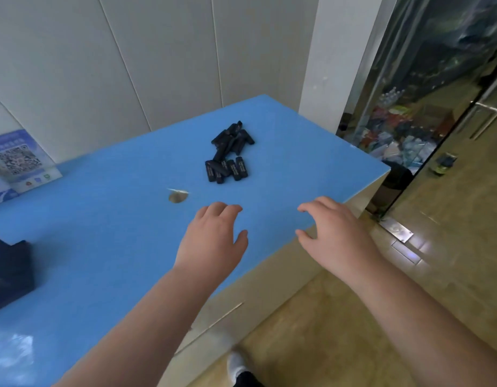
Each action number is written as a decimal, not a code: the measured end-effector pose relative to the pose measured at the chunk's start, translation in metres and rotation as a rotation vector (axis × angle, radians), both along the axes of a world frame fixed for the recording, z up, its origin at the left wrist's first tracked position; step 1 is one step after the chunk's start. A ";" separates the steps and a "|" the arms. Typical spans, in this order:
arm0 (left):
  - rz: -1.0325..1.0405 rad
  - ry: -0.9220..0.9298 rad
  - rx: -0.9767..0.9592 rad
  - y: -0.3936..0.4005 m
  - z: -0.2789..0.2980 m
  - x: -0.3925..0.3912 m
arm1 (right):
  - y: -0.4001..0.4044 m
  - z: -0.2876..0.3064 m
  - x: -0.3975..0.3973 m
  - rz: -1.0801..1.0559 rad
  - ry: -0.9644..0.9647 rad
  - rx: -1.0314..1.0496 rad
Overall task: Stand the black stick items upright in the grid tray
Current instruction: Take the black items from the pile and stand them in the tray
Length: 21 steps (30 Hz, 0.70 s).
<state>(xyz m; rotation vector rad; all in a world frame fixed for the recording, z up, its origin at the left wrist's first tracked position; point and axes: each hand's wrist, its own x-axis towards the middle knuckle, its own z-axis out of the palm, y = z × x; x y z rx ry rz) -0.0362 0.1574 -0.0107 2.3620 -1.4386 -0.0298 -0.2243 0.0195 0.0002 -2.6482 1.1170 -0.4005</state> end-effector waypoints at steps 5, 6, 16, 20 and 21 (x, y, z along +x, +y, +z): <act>-0.010 0.031 0.017 -0.050 -0.016 0.017 | -0.043 -0.003 0.016 -0.020 0.018 -0.016; -0.013 0.044 0.029 -0.060 -0.020 0.022 | -0.052 -0.003 0.022 -0.023 0.032 -0.019; -0.038 0.073 0.145 -0.151 -0.031 0.073 | -0.130 -0.009 0.072 0.002 0.068 0.002; 0.004 0.085 0.162 -0.172 -0.033 0.091 | -0.158 -0.015 0.087 0.055 0.091 0.010; 0.015 0.081 0.173 -0.178 -0.034 0.094 | -0.165 -0.017 0.090 0.067 0.089 0.016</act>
